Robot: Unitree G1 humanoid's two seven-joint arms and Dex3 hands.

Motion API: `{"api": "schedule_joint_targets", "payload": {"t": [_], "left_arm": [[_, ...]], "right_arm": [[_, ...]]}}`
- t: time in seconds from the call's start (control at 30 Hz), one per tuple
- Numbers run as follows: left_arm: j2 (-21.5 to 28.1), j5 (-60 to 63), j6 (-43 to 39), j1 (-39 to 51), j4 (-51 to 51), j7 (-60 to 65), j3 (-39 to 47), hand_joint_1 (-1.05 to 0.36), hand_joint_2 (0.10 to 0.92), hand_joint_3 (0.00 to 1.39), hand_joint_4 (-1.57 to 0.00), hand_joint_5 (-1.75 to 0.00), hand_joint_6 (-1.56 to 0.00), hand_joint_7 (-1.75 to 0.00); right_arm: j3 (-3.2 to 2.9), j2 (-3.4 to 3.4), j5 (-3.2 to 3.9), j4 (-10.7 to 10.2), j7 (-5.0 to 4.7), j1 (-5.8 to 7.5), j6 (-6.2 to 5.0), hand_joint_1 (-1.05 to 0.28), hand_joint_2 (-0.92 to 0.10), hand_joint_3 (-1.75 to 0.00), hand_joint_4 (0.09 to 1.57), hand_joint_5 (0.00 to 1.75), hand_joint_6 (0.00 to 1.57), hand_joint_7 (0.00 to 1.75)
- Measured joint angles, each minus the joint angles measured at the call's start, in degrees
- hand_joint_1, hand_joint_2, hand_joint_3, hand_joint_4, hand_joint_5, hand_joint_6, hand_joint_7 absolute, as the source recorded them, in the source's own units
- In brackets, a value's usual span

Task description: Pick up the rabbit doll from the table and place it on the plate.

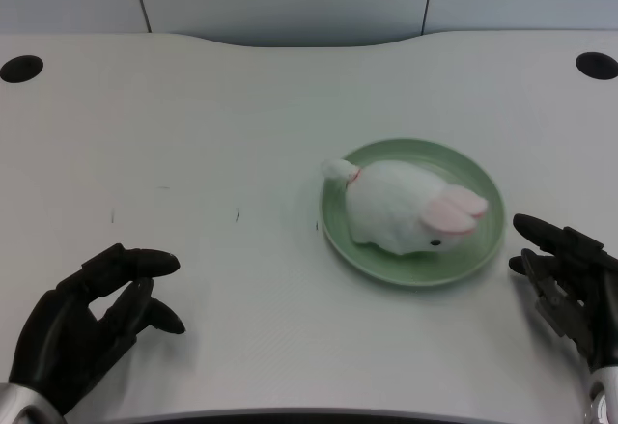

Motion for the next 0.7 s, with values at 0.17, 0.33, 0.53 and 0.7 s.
{"api": "schedule_joint_targets", "payload": {"t": [0.17,0.33,0.53,0.7], "left_arm": [[-0.09,0.47,0.12,0.09,0.01,0.0,0.0,-0.66,0.921,0.39,-0.48,-1.63,-0.55,-0.98],[-0.39,0.99,0.09,0.19,0.0,0.0,0.39,-0.67,0.921,0.38,-0.48,-1.63,-0.56,-1.0],[-0.74,0.98,0.47,0.46,-0.04,0.12,0.62,-0.66,0.921,0.36,-0.48,-1.62,-0.55,-0.99],[-1.12,0.94,0.5,0.45,0.0,0.06,0.91,-0.67,0.921,0.36,-0.47,-1.63,-0.54,-0.99]], "right_arm": [[-0.44,0.12,1.3,0.31,1.1,-0.14,0.0,-0.34,-0.92,-0.33,0.58,0.92,0.87,0.0],[-0.36,0.12,1.18,0.76,1.12,-0.2,-0.15,-0.35,-0.92,-0.33,0.56,0.91,0.88,0.01],[-0.58,0.23,1.61,0.76,1.67,-0.22,-0.15,-0.33,-0.92,-0.32,0.56,0.93,0.87,0.0],[-0.72,0.24,1.6,0.79,1.6,-0.23,-0.15,-0.34,-0.92,-0.32,0.57,0.92,0.86,0.0]]}}
